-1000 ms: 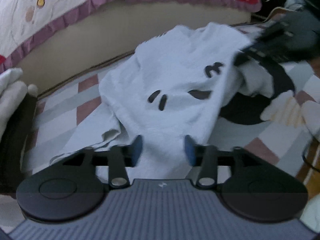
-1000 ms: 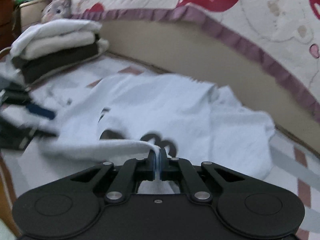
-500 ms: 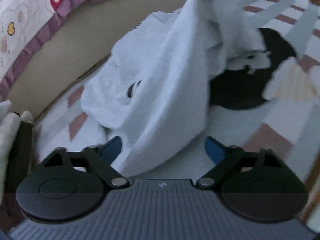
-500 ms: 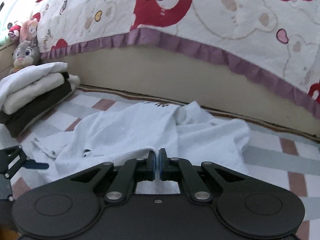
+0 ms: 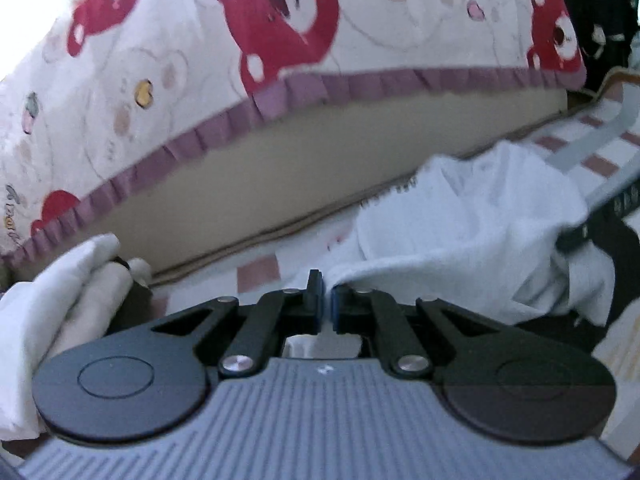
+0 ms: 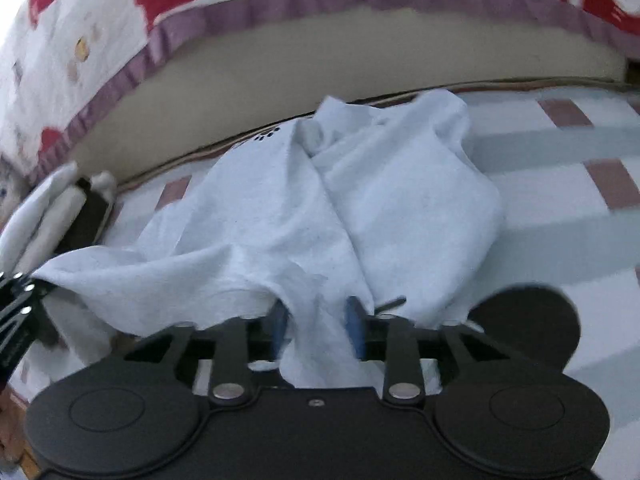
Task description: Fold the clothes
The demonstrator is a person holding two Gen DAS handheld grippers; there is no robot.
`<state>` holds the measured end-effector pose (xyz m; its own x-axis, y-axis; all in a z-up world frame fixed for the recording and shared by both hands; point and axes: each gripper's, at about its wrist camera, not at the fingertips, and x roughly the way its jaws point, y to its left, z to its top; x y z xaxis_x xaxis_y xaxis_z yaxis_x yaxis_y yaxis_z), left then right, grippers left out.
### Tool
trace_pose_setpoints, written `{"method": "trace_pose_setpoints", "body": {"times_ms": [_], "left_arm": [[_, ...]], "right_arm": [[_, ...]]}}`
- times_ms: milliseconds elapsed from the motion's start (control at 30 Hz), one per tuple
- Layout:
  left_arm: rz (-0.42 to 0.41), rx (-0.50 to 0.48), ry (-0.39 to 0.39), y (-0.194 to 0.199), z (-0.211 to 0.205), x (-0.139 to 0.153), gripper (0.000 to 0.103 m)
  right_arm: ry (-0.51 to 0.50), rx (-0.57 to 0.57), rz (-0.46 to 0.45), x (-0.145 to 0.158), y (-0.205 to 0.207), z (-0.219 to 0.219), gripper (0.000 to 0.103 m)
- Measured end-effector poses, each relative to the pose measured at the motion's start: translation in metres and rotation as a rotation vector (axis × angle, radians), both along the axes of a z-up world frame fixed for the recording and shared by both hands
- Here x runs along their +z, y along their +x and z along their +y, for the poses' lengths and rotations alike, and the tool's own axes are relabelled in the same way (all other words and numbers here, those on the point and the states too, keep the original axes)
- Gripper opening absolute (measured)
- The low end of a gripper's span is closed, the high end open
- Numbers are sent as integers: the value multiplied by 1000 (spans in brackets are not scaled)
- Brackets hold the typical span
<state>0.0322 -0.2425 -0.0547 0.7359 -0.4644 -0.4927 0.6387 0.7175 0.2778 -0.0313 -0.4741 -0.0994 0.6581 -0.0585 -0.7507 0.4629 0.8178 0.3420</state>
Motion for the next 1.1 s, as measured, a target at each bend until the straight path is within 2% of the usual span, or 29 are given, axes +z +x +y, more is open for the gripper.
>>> {"method": "trace_pose_setpoints", "body": {"times_ms": [67, 133, 167, 267, 433, 567, 700, 767, 933, 967, 1000, 1033, 1100], "left_arm": [[10, 14, -35, -1, 2, 7, 4], [58, 28, -78, 0, 4, 15, 4], [54, 27, -82, -4, 3, 19, 4], [29, 24, -81, -14, 0, 29, 3], [-3, 40, -58, -24, -3, 38, 4], [-29, 53, -40, -31, -6, 45, 4], [-46, 64, -17, -36, -6, 48, 4], [-45, 69, -7, -37, -4, 46, 4], [-21, 82, -8, -39, 2, 48, 4], [-8, 82, -16, -38, 3, 51, 4], [6, 81, -25, -37, 5, 55, 4], [24, 81, -32, -36, 7, 59, 4], [53, 84, -42, -32, 10, 65, 4]], "right_arm": [[-57, -36, 17, -8, -7, 15, 51], [-25, -50, 32, -18, -19, 20, 53], [13, -58, 27, -23, -27, 20, 53], [88, -86, -21, -38, -46, 18, 54], [71, -119, -27, -49, -52, 17, 58], [11, -105, -6, -50, -48, 24, 60], [-146, -109, 41, -49, -42, 33, 70], [-198, -113, 49, -48, -42, 34, 71], [-184, -144, 12, -55, -38, 20, 75], [-185, -143, -6, -57, -37, 19, 73], [-186, -127, -32, -58, -37, 19, 53], [-181, -109, -56, -57, -36, 18, 24], [-194, -101, -97, -50, -40, 18, 17]]}}
